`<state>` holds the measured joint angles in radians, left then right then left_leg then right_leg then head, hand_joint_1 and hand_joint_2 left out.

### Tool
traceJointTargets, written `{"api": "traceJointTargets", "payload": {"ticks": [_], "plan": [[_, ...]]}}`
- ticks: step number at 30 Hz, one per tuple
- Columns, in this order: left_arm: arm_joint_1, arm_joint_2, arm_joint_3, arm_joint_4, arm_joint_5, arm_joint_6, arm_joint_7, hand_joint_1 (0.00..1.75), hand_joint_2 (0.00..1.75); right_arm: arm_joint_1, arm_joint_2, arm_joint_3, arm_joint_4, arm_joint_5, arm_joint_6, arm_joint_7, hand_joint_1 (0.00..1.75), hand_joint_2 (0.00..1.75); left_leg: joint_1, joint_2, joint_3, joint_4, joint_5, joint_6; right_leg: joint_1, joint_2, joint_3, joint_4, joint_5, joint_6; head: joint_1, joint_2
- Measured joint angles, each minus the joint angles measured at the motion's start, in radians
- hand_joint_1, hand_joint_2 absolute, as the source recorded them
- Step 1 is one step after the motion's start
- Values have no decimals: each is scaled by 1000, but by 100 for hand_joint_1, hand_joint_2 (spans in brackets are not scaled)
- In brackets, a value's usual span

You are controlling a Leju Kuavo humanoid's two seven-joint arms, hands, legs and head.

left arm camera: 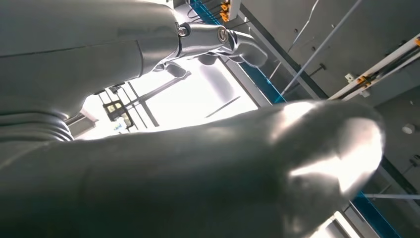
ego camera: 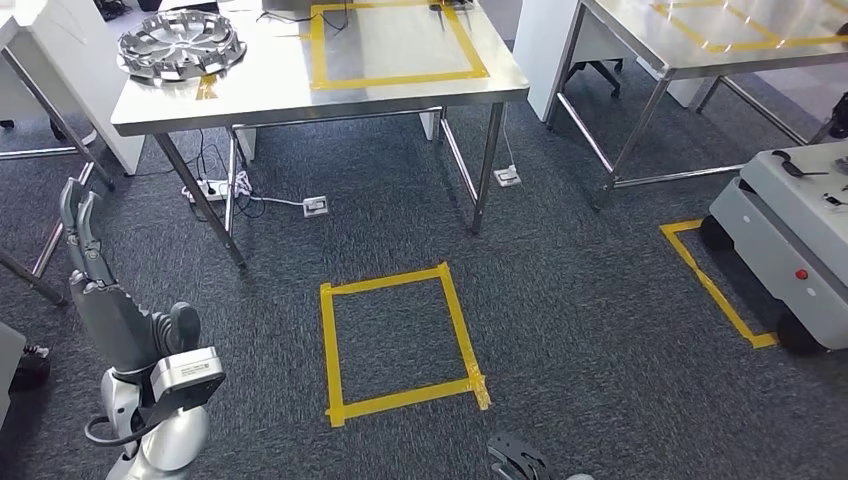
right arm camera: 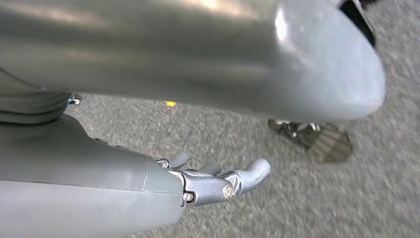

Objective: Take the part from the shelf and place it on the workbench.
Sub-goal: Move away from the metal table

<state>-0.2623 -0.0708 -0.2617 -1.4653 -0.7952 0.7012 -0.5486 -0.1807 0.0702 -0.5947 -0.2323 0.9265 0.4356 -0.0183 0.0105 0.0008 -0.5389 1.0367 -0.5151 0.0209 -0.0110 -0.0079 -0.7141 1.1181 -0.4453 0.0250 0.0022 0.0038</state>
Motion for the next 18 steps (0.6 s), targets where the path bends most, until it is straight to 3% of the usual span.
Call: {"api": "traceJointTargets", "payload": {"ticks": [2, 3, 4, 5, 7, 9, 12, 14, 15, 18], "plan": [[1, 0, 0, 3, 0, 0, 2, 0, 0, 2, 0, 0, 0, 0, 1, 0, 0, 0, -2, 0, -18, 1, 15, 4, 0, 1, -45, 133, -81, 4, 0, 0], [2, 0, 0, 6, 1, 0, 3, 0, 0, 3, 0, 0, 0, 0, 1, 0, 0, 0, -3, 0, -26, 2, 22, 4, 0, 1, -56, 180, -102, 4, 0, 0], [3, 0, 0, 9, 3, 0, 4, 0, 0, 4, 0, 0, 0, 2, 1, 1, 0, 0, -3, 0, -33, 2, 28, 3, 0, 2, -49, 193, -105, 3, 0, 0], [4, 0, 0, 12, 5, 0, 4, 0, 0, 5, 0, 0, 0, 3, 1, 1, 0, 0, -4, 0, -38, 3, 32, 1, 1, 2, -21, 165, -92, -1, 0, 0], [3, 0, -1, 16, 8, 0, 5, 0, 0, 6, 0, 0, 0, 5, 1, 1, 0, 0, -4, -2, -43, 3, 39, -3, 4, 10, 73, 26, -48, -14, 0, 0], [2, 0, -2, 18, 9, 0, 6, 0, 0, 6, 0, 0, 0, 6, 1, 1, 0, 0, -4, -4, -48, 3, 45, -13, 11, 20, 135, -78, -27, -25, 0, 0], [2, -1, -4, 19, 3, 0, 9, 0, 0, 12, 0, 0, 0, 9, 1, 6, 0, 0, -3, -11, -53, -2, 56, -31, 17, 12, 140, -98, -21, -34, 1, 0], [3, -1, -4, 18, -27, 0, 13, 0, 0, 12, -1, 0, 0, 10, 1, 6, 0, 0, -3, -13, -64, 15, 42, -41, 12, -1, 142, -109, -12, -45, 0, 0], [4, -1, -4, 17, -44, 0, 14, 0, 0, 11, -1, 0, 0, 9, 1, 4, 0, 0, -3, -13, -80, 48, 18, -46, 9, -9, 141, -114, -7, -51, 0, 0], [16, -1, -4, 17, -66, 0, 15, 0, 0, 12, -1, 0, 0, 7, 0, 2, 0, 0, -1, -9, -154, 224, -73, -59, 7, -29, 131, -113, -2, -59, -2, 0]]}}
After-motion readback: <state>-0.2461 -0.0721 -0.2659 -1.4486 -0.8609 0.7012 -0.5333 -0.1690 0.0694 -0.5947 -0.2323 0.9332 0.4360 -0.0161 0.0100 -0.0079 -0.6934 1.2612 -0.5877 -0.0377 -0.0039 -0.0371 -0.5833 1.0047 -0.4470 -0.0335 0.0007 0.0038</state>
